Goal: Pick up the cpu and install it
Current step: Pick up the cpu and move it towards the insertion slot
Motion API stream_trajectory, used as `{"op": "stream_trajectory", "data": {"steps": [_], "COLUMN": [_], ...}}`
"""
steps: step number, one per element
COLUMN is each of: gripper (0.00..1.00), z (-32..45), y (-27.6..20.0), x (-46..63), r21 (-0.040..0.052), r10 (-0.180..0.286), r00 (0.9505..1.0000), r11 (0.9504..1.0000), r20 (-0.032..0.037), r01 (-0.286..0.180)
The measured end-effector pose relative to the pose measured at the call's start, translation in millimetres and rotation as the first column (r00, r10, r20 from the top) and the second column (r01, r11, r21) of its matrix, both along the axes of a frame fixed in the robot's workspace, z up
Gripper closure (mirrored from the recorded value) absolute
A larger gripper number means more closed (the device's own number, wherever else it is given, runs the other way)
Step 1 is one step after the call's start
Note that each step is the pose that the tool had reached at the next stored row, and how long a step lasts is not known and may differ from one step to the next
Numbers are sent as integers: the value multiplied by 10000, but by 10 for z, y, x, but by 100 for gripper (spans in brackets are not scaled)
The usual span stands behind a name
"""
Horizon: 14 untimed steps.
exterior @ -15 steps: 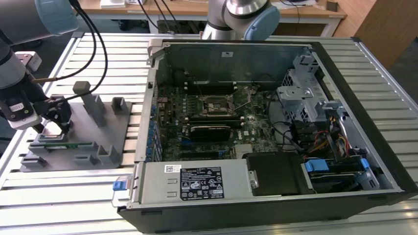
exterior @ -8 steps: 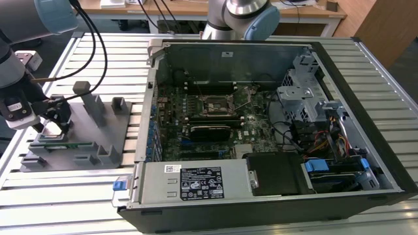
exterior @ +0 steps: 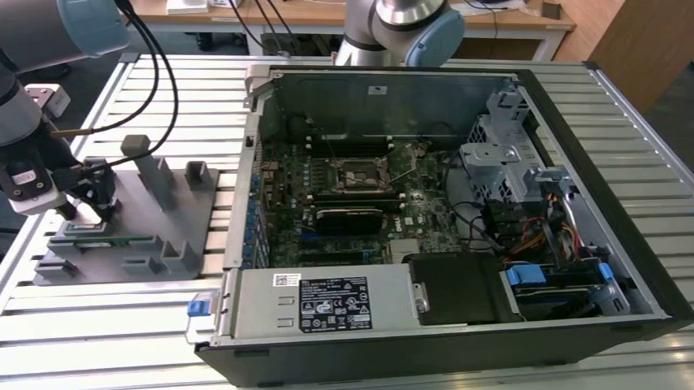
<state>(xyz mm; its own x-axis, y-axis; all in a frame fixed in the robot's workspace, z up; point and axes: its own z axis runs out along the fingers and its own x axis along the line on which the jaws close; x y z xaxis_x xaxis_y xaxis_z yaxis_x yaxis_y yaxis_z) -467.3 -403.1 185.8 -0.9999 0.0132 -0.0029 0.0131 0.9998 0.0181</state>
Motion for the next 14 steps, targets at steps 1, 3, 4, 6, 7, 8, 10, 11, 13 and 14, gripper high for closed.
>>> {"op": "stream_trajectory", "data": {"steps": [1, 3, 4, 6, 7, 8, 10, 11, 13, 14], "gripper": [47, 47, 47, 47, 47, 47, 47, 46, 40, 40], "z": [0, 0, 0, 0, 0, -1, -1, -2, -1, -2], "y": [0, 0, 0, 0, 0, 0, 0, 0, 0, 0], "x": [0, 0, 0, 0, 0, 1, 1, 1, 1, 1], "r21": [0, -1, 0, 1, 0, 0, 1, 1, 0, 0], "r10": [-1, 0, -1, 0, -1, -1, -1, -1, 0, 0], "r00": [10000, 10000, 10000, 10000, 10000, 10000, 10000, 10000, 10000, 10000], "r11": [10000, 10000, 10000, 10000, 10000, 10000, 10000, 10000, 10000, 10000], "r20": [0, 0, 1, 1, 1, 1, 2, 3, 0, 0], "r01": [1, 0, 1, 0, 1, 1, 1, 1, 0, 0]}}
